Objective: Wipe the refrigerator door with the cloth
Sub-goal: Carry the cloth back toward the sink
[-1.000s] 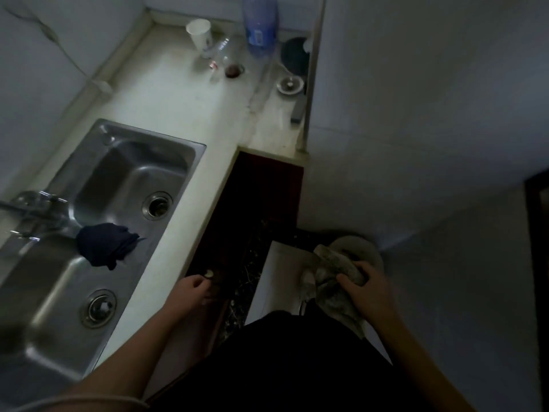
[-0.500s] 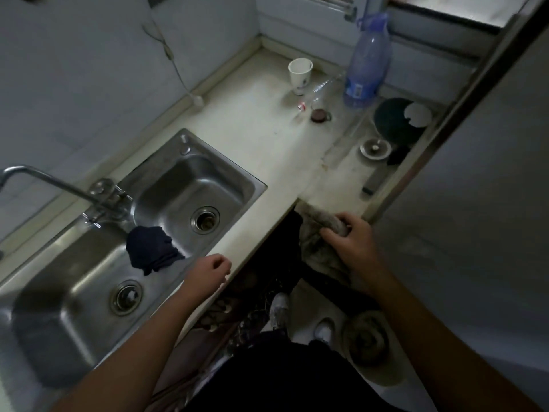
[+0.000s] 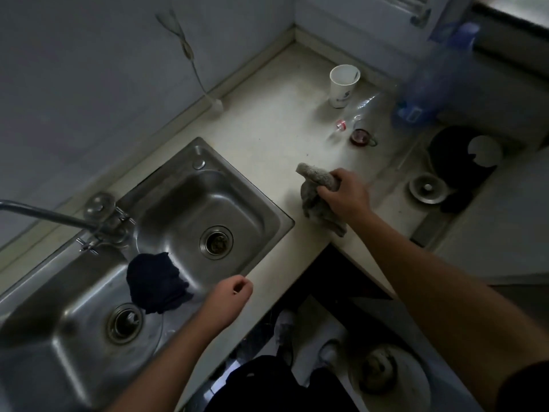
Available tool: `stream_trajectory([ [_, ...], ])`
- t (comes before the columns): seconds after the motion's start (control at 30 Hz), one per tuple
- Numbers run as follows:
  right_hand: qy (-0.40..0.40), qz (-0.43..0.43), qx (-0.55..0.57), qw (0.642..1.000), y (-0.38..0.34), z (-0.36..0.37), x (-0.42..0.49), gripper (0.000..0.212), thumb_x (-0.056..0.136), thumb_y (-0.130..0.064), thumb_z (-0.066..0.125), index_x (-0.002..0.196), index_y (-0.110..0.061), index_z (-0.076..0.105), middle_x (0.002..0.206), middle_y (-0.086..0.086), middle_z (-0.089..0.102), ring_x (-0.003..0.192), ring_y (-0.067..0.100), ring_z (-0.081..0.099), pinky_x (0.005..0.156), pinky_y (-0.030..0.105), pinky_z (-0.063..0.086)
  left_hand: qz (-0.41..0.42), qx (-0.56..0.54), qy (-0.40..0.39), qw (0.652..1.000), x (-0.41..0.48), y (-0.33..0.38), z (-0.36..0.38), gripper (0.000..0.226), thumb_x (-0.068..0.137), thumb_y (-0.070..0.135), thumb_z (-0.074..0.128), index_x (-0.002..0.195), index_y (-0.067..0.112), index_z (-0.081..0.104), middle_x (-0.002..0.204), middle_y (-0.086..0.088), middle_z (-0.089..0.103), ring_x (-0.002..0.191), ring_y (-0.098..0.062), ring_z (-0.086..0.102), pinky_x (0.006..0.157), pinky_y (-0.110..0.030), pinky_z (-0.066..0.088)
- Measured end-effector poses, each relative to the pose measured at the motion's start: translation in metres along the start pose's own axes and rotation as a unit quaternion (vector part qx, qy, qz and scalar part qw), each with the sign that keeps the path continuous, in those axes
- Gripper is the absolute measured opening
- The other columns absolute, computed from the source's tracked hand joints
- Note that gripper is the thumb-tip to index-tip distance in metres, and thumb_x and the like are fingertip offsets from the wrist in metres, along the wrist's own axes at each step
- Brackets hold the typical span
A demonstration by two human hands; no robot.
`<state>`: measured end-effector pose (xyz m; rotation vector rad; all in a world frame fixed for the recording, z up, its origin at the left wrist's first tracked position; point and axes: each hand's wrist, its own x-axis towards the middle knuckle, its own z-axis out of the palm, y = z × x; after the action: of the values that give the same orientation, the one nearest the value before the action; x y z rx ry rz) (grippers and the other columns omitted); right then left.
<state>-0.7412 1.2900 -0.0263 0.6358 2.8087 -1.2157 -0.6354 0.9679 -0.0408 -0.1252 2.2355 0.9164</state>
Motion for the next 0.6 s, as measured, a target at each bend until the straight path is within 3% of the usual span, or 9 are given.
stream_trajectory([
  [0.07, -0.008, 0.006, -0.026, 1.000, 0.010, 0.013, 0.004, 0.035, 0.084, -0.034, 0.075, 0.114, -0.018, 0.070, 0.105, 0.010, 0.068, 0.099, 0.028, 0.063, 0.076, 0.027, 0.038, -0.005, -0.013, 0.003, 1.000, 0.004, -0.003, 0.001, 0.039, 0.078, 0.058, 0.050, 0.080, 0.024, 0.068, 0.078, -0.002, 0.072, 0.080, -0.022, 0.070, 0.077, -0.042, 0.057],
  [0.27, 0.004, -0.017, -0.054, 0.998, 0.015, 0.017, -0.012, 0.055, 0.080, -0.038, 0.080, 0.129, -0.019, 0.062, 0.122, 0.012, 0.061, 0.115, 0.031, 0.056, 0.098, 0.036, 0.044, -0.004, -0.021, -0.001, 1.000, 0.009, -0.002, 0.000, 0.037, 0.078, 0.055, 0.049, 0.080, 0.023, 0.067, 0.078, -0.004, 0.072, 0.080, -0.023, 0.070, 0.079, -0.044, 0.057],
  [0.43, 0.055, -0.043, -0.067, 0.995, 0.021, 0.019, -0.035, 0.052, 0.078, -0.030, 0.079, 0.125, -0.017, 0.062, 0.118, 0.010, 0.058, 0.109, 0.031, 0.056, 0.090, 0.039, 0.052, -0.006, -0.018, -0.004, 1.000, 0.010, 0.000, -0.001, 0.040, 0.073, 0.062, 0.046, 0.080, 0.028, 0.067, 0.076, -0.004, 0.072, 0.077, -0.025, 0.070, 0.078, -0.046, 0.057],
  [0.6, 0.014, -0.038, -0.104, 0.994, 0.018, 0.026, -0.037, 0.051, 0.081, -0.026, 0.077, 0.128, -0.015, 0.060, 0.123, 0.011, 0.058, 0.113, 0.032, 0.055, 0.090, 0.038, 0.049, -0.005, -0.019, -0.001, 1.000, 0.010, -0.001, -0.001, 0.038, 0.073, 0.061, 0.047, 0.081, 0.029, 0.068, 0.076, -0.003, 0.073, 0.078, -0.024, 0.071, 0.079, -0.048, 0.059],
])
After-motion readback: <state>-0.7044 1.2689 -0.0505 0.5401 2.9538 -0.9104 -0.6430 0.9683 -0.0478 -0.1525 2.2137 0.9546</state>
